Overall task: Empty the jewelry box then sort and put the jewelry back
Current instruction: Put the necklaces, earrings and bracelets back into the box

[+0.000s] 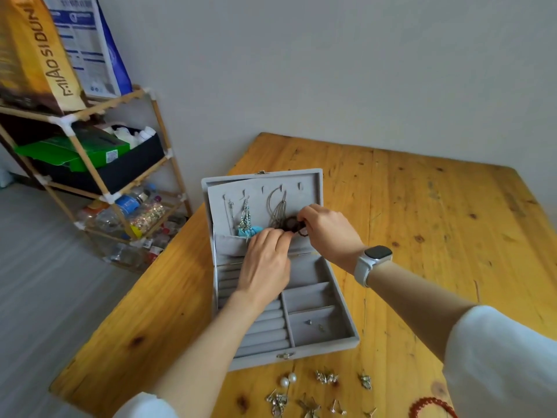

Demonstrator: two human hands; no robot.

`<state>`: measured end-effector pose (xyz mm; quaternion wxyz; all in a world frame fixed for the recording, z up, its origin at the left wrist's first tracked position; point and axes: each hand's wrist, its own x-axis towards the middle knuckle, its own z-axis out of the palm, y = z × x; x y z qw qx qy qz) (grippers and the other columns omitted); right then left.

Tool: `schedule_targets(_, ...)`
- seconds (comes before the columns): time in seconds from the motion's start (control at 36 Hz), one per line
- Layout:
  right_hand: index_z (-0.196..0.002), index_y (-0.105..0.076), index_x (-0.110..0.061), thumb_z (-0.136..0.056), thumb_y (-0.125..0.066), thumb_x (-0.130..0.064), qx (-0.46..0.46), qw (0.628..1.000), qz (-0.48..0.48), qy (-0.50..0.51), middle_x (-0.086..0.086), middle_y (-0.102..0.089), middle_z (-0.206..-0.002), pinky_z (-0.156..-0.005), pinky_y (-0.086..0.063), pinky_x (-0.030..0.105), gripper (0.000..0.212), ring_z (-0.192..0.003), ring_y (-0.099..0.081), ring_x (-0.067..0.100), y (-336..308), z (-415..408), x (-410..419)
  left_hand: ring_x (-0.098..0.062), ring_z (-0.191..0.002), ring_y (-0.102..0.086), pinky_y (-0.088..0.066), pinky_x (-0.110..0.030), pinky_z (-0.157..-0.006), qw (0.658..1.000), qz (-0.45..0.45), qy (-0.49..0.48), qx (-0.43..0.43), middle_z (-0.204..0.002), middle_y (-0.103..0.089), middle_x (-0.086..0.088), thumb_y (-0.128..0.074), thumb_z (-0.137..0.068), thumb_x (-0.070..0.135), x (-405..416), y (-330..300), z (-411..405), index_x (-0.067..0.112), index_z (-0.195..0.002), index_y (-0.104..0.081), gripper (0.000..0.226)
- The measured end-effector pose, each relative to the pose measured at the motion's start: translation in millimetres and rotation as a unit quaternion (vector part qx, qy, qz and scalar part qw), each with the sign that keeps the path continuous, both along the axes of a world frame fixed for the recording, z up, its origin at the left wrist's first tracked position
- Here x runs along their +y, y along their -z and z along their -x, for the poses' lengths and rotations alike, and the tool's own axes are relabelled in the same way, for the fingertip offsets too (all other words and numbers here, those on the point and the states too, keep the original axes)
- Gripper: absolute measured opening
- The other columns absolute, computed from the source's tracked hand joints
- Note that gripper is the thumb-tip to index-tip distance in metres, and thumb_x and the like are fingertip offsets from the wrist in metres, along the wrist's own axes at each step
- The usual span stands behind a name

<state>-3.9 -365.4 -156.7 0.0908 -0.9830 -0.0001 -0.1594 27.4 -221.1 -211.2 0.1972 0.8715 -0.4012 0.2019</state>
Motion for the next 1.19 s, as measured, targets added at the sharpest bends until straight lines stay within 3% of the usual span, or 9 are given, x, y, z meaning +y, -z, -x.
schedule_targets(0.08, -0.114, -0.055, -0.010, -0.086, -0.041, 0.001, 0.040, 0.999, 0.020, -0.010, 0.011, -0.060, -0.108, -0.066, -0.037, 0.034, 0.034, -0.089, -0.057, 0.037, -2, -4, 2, -0.031, -0.090, -0.057, -0.045, -0.037, -0.086, 0.999, 0.029, -0.013, 0.034, -0.105, -0.058, -0.014, -0.034, -0.078, 0.011, 0, 0, 1, 0.001, -0.106, -0.063, 0.042)
schedule_targets(0.17, -0.112, -0.059, -0.015, -0.089, -0.041, -0.005, 0.024, 0.999, -0.030, 0.007, 0.008, -0.064, -0.108, -0.073, -0.046, 0.036, 0.030, -0.093, -0.059, 0.033, -2, -8, 0, -0.030, -0.091, -0.058, -0.040, -0.033, -0.087, 0.998, 0.046, -0.013, 0.046, -0.104, -0.060, -0.014, -0.034, -0.077, 0.010, 0, -2, 1, 0.000, -0.106, -0.061, 0.041)
schedule_targets(0.25, -0.104, -0.064, -0.013, -0.090, -0.047, -0.008, -0.066, 0.989, -0.129, 0.035, 0.006, -0.067, -0.103, -0.077, -0.048, 0.041, 0.023, -0.096, -0.058, 0.028, -4, -5, -1, -0.028, -0.087, -0.059, -0.042, -0.031, -0.084, 0.998, 0.040, -0.017, 0.046, -0.097, -0.063, -0.012, -0.033, -0.077, 0.012, 1, -4, 3, 0.001, -0.110, -0.057, 0.042)
schedule_targets(0.44, -0.093, -0.065, -0.001, -0.086, -0.055, -0.001, -0.222, 0.949, -0.222, 0.032, 0.013, -0.066, -0.089, -0.074, -0.048, 0.033, 0.013, -0.082, -0.061, 0.027, -16, -9, -6, -0.024, -0.083, -0.050, -0.046, -0.036, -0.074, 0.999, 0.001, -0.024, 0.024, -0.088, -0.058, -0.006, -0.035, -0.077, 0.020, -3, -4, 1, 0.006, -0.120, -0.056, 0.049)
schedule_targets(0.61, -0.090, -0.066, -0.001, -0.086, -0.056, -0.006, -0.278, 0.947, -0.159, 0.038, 0.014, -0.060, -0.090, -0.058, -0.049, 0.035, 0.012, -0.074, -0.059, 0.028, -22, -23, -2, -0.024, -0.082, -0.045, -0.036, -0.033, -0.071, 1.000, 0.013, -0.026, -0.005, -0.084, -0.057, -0.007, -0.037, -0.078, 0.018, -6, 1, -1, 0.004, -0.106, -0.063, 0.041)
schedule_targets(0.75, -0.078, -0.064, -0.007, -0.081, -0.058, -0.012, -0.309, 0.946, -0.059, 0.079, 0.008, -0.062, -0.076, -0.044, -0.040, 0.026, 0.009, -0.070, -0.058, 0.028, -20, -31, -1, -0.023, -0.083, -0.042, -0.033, -0.031, -0.071, 1.000, 0.017, -0.006, -0.017, -0.084, -0.058, -0.008, -0.038, -0.078, 0.015, -3, 2, -1, 0.002, -0.106, -0.063, 0.040)
schedule_targets(0.83, -0.073, -0.063, -0.008, -0.078, -0.060, -0.010, -0.316, 0.943, -0.021, 0.099, 0.007, -0.061, -0.073, -0.045, -0.031, 0.024, 0.007, -0.065, -0.055, 0.027, -16, -33, -4, -0.023, -0.085, -0.043, -0.034, -0.031, -0.074, 1.000, 0.019, 0.001, -0.019, -0.088, -0.059, -0.008, -0.040, -0.078, 0.012, -1, 4, 2, 0.003, -0.107, -0.063, 0.038)
schedule_targets(1.03, -0.079, -0.068, -0.007, -0.079, -0.054, -0.006, -0.296, 0.948, -0.012, 0.120, 0.011, -0.059, -0.078, -0.050, -0.041, 0.033, 0.014, -0.067, -0.053, 0.031, -6, -33, -4, -0.024, -0.087, -0.047, -0.037, -0.032, -0.078, 1.000, 0.026, 0.005, -0.016, -0.092, -0.060, -0.009, -0.041, -0.078, 0.010, 2, 7, 2, 0.003, -0.110, -0.062, 0.038)
schedule_targets(1.19, -0.090, -0.068, -0.009, -0.078, -0.043, -0.009, -0.272, 0.950, -0.030, 0.148, 0.011, -0.058, -0.081, -0.060, -0.038, 0.036, 0.028, -0.072, -0.053, 0.032, -1, -24, 4, -0.024, -0.088, -0.046, -0.036, -0.032, -0.079, 1.000, 0.025, 0.003, -0.016, -0.092, -0.060, -0.009, -0.041, -0.077, 0.010, 2, 7, 3, 0.003, -0.110, -0.061, 0.039)
